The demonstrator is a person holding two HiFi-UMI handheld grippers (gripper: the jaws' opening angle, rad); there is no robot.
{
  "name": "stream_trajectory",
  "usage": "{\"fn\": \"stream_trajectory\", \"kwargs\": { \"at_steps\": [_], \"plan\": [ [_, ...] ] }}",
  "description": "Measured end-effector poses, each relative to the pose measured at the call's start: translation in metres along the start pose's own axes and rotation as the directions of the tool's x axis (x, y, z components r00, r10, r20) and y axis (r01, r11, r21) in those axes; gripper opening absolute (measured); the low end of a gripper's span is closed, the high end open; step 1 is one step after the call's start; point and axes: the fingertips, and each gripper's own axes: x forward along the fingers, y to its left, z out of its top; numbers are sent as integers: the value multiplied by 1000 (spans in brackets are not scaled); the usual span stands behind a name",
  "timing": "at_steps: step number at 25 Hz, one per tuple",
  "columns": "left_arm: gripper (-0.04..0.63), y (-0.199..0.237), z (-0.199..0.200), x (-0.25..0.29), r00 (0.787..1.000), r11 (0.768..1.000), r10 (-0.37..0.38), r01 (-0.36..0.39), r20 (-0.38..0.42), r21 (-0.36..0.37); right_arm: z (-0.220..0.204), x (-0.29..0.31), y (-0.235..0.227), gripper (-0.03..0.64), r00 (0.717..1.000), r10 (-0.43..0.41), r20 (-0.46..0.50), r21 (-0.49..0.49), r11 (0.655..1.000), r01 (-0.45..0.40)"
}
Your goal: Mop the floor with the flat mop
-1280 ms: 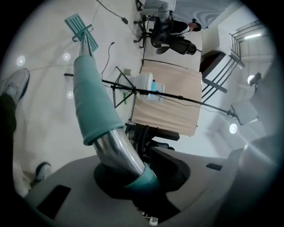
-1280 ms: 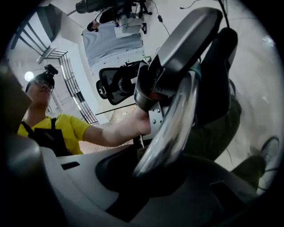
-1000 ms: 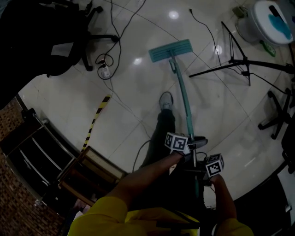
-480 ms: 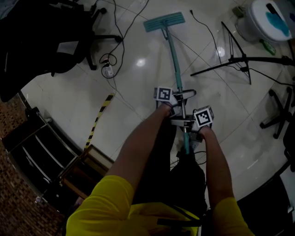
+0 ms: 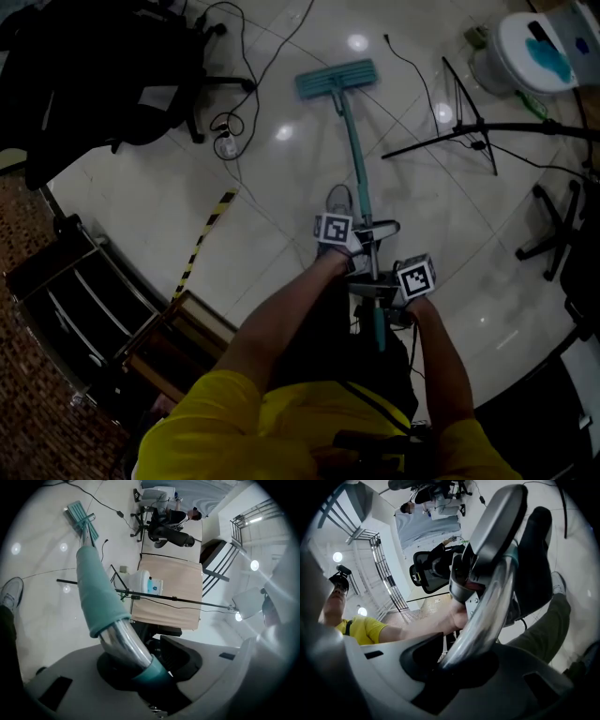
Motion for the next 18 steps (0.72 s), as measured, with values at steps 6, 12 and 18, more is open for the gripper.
{"fn": "stream_trajectory", "kwargs": {
  "at_steps": [6,12,18],
  "plan": [
    [150,0,-31,1,999,999,37,-36,3,-33,-26,-7,13,103,1000,-17,-6,-3,1000,17],
    [150,-14,-38,3,1000,1000,21,-21,-9,4,-34,-8,21,103,1000,-13,8,-4,1000,13],
    [147,-14,-50,3,999,998,46,-47,-15,-37,-43,-9,27,103,1000,-13,11,0,1000,13]
  ]
}}
